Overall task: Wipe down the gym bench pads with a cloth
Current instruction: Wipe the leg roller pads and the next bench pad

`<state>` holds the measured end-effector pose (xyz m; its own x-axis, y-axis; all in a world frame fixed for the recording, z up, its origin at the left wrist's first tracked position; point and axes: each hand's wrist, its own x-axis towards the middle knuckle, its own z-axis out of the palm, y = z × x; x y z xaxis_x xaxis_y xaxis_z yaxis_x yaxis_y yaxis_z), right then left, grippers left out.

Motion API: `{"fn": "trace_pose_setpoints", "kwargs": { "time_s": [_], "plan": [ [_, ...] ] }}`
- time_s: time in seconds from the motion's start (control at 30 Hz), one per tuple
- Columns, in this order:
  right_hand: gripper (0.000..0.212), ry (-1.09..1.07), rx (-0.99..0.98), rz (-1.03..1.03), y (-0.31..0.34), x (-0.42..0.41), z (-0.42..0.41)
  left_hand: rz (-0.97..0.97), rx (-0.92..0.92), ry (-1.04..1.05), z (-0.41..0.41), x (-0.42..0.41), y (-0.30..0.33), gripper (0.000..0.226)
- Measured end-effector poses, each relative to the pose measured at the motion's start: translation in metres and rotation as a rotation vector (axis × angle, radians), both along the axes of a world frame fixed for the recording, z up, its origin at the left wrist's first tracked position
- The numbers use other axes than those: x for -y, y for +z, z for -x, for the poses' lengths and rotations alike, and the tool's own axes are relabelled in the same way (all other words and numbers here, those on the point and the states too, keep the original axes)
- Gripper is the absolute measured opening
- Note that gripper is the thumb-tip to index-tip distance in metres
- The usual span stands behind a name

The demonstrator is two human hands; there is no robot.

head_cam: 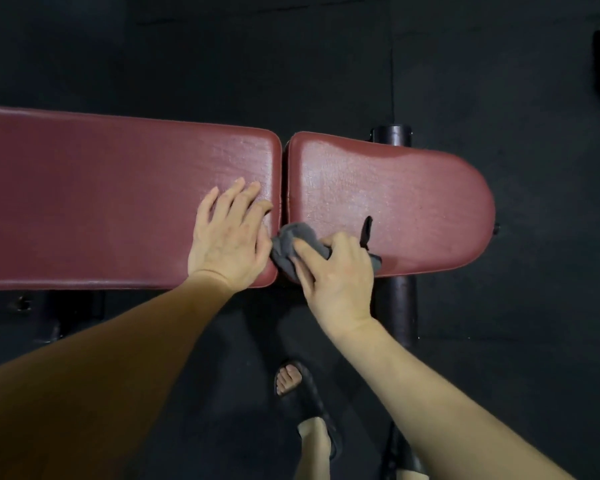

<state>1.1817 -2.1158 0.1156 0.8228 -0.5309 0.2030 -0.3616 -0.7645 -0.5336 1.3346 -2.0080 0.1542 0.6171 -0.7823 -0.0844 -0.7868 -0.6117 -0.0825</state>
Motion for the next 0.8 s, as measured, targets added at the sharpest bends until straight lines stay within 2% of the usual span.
{"fn": "trace_pose_setpoints", "kwargs": {
  "time_s": [0.07, 0.13, 0.2, 0.27, 0.33, 0.37, 0.5, 0.57, 0.63, 0.7, 0.8],
  "plan": [
    [0.021, 0.029, -0.019, 0.048, -0.006, 0.019, 0.020, 0.012, 0.000, 0.013, 0.001, 0.001, 0.001, 0.037],
    [0.022, -0.056, -0.049, 0.125, -0.018, 0.055, 0.045, 0.021, -0.002, 0.021, 0.003, 0.003, 0.001, 0.037],
    [0.023, -0.241, -0.075, 0.128, -0.029, 0.094, 0.071, 0.024, 0.002, 0.023, 0.005, 0.002, 0.001, 0.038],
    [0.023, -0.481, -0.096, 0.030, -0.034, 0.104, 0.078, 0.044, 0.002, 0.049, 0.008, 0.004, 0.003, 0.038],
    [0.023, -0.678, -0.095, -0.047, -0.034, 0.078, 0.061, 0.086, -0.030, 0.088, 0.015, 0.012, 0.005, 0.036],
    [0.024, -0.706, -0.079, -0.081, -0.031, 0.056, 0.048, 0.110, -0.050, 0.092, 0.020, 0.017, 0.005, 0.035],
    [0.021, -0.412, -0.007, -0.032, -0.019, 0.011, 0.027, 0.149, -0.080, 0.033, 0.042, 0.033, -0.006, 0.035],
    [0.020, -0.244, -0.002, 0.048, -0.023, 0.038, 0.045, 0.129, -0.046, 0.037, 0.043, 0.033, -0.012, 0.034],
    [0.020, -0.223, -0.051, 0.104, -0.033, 0.075, 0.069, 0.094, -0.028, 0.042, 0.043, 0.032, -0.014, 0.036],
    [0.022, -0.431, -0.106, 0.097, -0.043, 0.112, 0.088, 0.060, -0.011, 0.037, 0.043, 0.033, -0.014, 0.037],
    [0.025, -0.801, -0.143, -0.066, -0.047, 0.140, 0.097, 0.023, 0.013, 0.028, 0.043, 0.033, -0.018, 0.041]
  ]
}}
